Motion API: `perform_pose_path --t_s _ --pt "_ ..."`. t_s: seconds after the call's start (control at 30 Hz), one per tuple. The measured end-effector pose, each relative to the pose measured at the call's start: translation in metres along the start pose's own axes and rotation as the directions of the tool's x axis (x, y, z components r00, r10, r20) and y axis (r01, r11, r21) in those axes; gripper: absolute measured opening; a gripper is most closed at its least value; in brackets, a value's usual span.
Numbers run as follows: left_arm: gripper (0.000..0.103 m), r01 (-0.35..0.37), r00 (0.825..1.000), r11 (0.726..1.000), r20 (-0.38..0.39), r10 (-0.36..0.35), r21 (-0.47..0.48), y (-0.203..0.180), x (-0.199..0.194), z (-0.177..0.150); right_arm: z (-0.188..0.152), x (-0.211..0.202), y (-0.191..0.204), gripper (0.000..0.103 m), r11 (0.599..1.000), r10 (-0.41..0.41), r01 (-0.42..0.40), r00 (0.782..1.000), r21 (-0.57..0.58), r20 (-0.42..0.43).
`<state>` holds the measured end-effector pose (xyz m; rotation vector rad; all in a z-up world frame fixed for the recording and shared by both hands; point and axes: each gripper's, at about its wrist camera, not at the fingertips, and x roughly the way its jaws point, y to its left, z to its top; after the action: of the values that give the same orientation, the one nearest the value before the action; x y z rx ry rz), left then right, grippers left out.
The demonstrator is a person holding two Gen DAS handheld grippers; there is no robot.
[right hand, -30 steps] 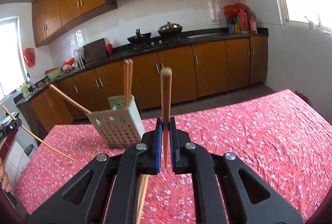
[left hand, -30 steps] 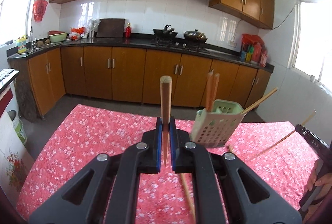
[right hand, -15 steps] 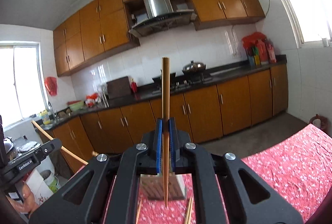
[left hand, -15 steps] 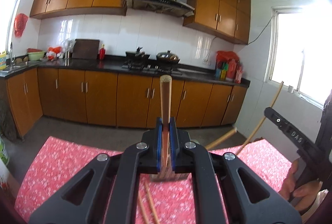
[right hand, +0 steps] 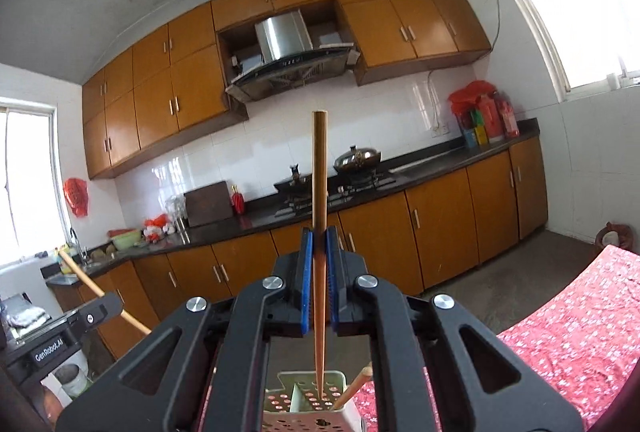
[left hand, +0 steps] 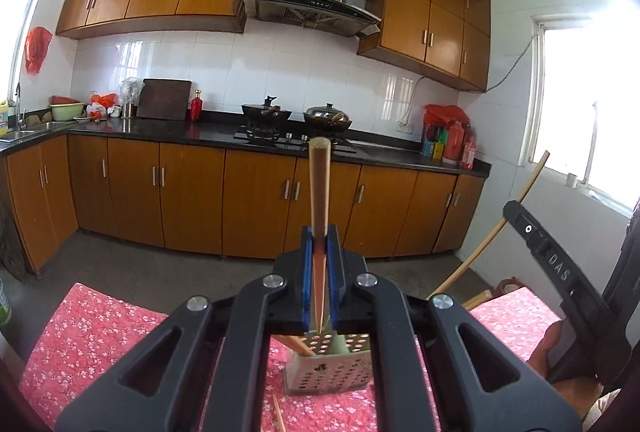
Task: Organize utensils
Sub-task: 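Lower both chopsticks into the holder and open both tools, then lower both open tools to the cloth over the remaining chopsticks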
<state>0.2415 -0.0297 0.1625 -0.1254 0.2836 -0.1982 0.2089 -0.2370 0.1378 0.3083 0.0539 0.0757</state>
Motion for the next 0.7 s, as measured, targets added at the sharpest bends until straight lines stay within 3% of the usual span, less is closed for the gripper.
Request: perform_pose_path --t_s 0.2,0.5,0.63,0.7 --pt "0.008 0.003 0.999 1.000 -0.047 -0.002 0.006 0.005 0.023 -0.016 -0.024 0.017 0.004 0.008 0.999 -0.003 0.000 0.996 -0.036 -0.089" --pt "0.015 -0.009 0.999 1.000 -0.042 0.009 -0.008 0.012 0.017 -0.014 -0.018 0.009 -0.004 0.011 1.000 0.025 -0.026 0.989 -0.007 -0.145" --pt "0.016 -0.021 0.999 0.999 -0.030 0.021 -0.028 0.019 -0.002 -0.013 -0.009 -0.008 -0.003 0.028 1.000 0.017 -0.020 0.992 -0.020 -0.123" --pt "0.018 -0.034 0.999 0.999 -0.030 0.033 -0.033 0.023 -0.014 -0.014 -0.006 -0.020 -0.004 0.029 0.999 0.011 -0.015 0.993 -0.034 -0.121"
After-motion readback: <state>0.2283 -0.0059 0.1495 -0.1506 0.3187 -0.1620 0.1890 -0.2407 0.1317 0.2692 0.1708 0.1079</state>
